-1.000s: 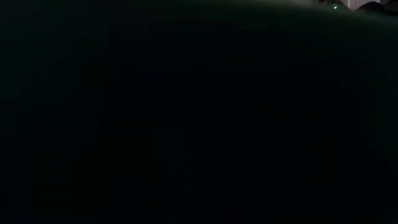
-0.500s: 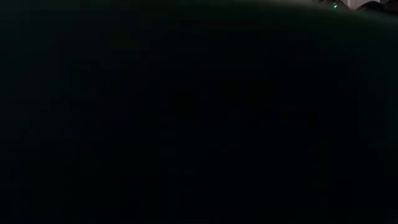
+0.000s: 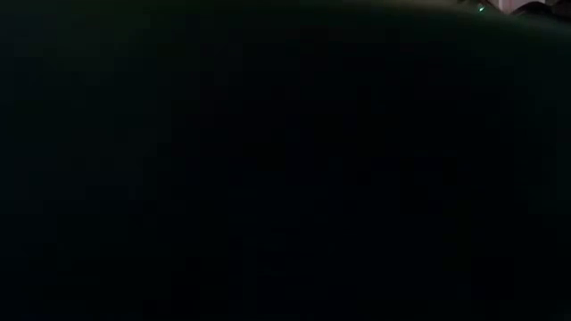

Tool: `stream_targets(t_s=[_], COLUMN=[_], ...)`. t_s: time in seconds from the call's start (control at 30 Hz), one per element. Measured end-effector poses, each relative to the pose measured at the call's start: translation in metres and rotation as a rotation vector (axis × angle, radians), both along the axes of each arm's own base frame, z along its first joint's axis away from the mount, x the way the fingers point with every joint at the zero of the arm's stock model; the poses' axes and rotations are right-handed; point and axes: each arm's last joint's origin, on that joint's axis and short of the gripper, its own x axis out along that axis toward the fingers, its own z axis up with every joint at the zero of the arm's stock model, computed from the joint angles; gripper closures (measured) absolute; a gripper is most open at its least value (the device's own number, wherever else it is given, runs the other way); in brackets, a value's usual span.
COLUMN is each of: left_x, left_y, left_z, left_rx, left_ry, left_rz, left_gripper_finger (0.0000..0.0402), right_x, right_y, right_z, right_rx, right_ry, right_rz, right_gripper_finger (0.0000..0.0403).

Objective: Stack plastic plates
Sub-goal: Stack the black plate on top of the dark green plate, then stack the white plate on top of the black plate

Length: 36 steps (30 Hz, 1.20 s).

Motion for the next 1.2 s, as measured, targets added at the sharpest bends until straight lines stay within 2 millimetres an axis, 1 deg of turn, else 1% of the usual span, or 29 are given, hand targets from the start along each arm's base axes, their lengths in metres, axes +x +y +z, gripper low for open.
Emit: stream_targets(t_s=[0.13, 0.23, 0.47, 0.57, 0.73, 0.87, 1.0, 1.1, 1.2], left_x=[0.006, 0.009, 0.012, 0.013, 0.013, 0.010, 0.005, 0.003, 0.000], left_y=[-0.002, -0.003, -0.003, -0.002, 0.000, -0.002, -0.005, -0.010, -0.015], left_z=[-0.009, -0.014, -0.013, -0.012, -0.012, -0.002, 0.006, 0.007, 0.006], left_rx=[0.031, 0.025, 0.025, 0.008, -0.001, -0.014, -0.013, 0.016, 0.044], left_ry=[0.087, 0.093, 0.073, 0.062, 0.072, 0.051, 0.043, 0.036, 0.044], left_rz=[-0.001, -0.009, -0.037, -0.046, -0.082, -0.154, -0.183, -0.199, -0.202], left_gripper_finger=[0.0389, 0.0389, 0.0382, 0.0363, 0.0320, 0.0297, 0.0288, 0.0287, 0.0287], right_x=[0.000, 0.000, 0.000, 0.000, -0.001, -0.004, -0.001, 0.002, 0.000], right_y=[0.000, 0.000, 0.000, 0.000, 0.000, 0.001, 0.005, 0.014, 0.026], right_z=[0.000, 0.000, 0.000, 0.000, -0.001, -0.002, 0.012, 0.024, 0.031], right_rx=[0.000, 0.000, 0.005, 0.003, 0.008, 0.015, 0.005, 0.002, 0.030], right_ry=[0.000, 0.000, 0.000, 0.000, 0.009, 0.098, 0.206, 0.225, 0.263], right_rz=[0.000, 0.000, 0.004, -0.004, 0.001, 0.041, 0.066, 0.078, 0.075], right_gripper_finger=[0.0288, 0.0288, 0.0288, 0.0288, 0.0288, 0.0288, 0.0288, 0.0288, 0.0288])
